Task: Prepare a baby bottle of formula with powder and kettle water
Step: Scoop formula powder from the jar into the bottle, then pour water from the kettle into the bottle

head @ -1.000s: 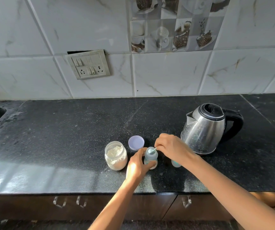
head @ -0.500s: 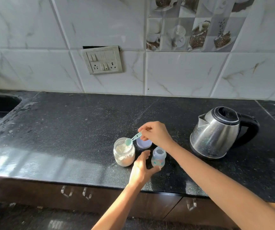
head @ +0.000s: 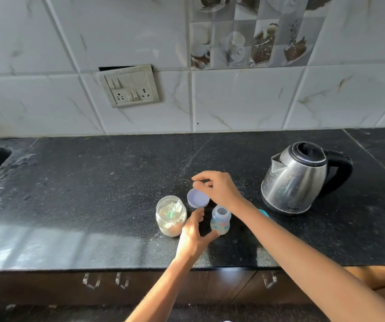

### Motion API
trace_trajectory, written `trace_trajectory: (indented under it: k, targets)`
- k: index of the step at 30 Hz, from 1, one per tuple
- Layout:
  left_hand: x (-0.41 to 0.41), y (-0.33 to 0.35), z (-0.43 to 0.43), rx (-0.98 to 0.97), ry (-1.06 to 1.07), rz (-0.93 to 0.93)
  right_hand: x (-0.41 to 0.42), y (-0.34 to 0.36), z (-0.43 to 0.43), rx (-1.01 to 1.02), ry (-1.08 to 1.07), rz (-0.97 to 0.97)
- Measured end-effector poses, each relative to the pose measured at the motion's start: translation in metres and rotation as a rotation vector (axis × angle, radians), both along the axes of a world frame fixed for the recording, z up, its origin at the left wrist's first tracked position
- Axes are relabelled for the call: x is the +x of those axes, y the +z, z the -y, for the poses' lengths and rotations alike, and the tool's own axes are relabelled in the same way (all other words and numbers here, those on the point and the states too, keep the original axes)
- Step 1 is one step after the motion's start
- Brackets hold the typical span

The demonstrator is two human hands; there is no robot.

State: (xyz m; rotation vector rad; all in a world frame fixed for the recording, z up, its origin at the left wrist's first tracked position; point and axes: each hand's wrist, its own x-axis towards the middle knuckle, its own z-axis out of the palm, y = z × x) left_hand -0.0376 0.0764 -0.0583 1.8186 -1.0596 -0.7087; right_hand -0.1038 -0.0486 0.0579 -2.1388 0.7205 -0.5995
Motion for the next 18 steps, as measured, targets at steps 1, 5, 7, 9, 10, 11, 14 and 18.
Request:
trace_trajectory:
  k: [1,5,7,9,10,11,14,18]
  targets:
    - [0.000,0.000,0.002,-0.003,-0.009,0.005,-0.012,0.003,0.005,-0.018,-0.056,0.040]
    - [-0.002,0.002,0.011,-0.035,-0.057,0.007,-0.074,0.015,0.024,-0.222,-0.273,0.194]
    - [-0.003,0.001,0.015,-0.050,-0.065,0.019,-0.109,0.017,0.034,-0.380,-0.394,0.250]
    - [-0.005,0.000,0.017,-0.059,-0.069,0.017,-0.142,0.017,0.047,-0.512,-0.530,0.298]
    - [-0.006,0.001,0.018,-0.065,-0.070,0.013,-0.158,0.016,0.054,-0.554,-0.599,0.320]
    - [-0.008,0.002,0.018,-0.070,-0.072,0.009,-0.172,0.015,0.063,-0.587,-0.665,0.341]
    - [-0.011,0.005,0.018,-0.093,-0.083,0.016,-0.206,0.012,0.094,-0.608,-0.819,0.382]
    - [-0.014,0.007,0.018,-0.117,-0.078,0.026,-0.232,0.004,0.131,-0.427,-0.876,0.338]
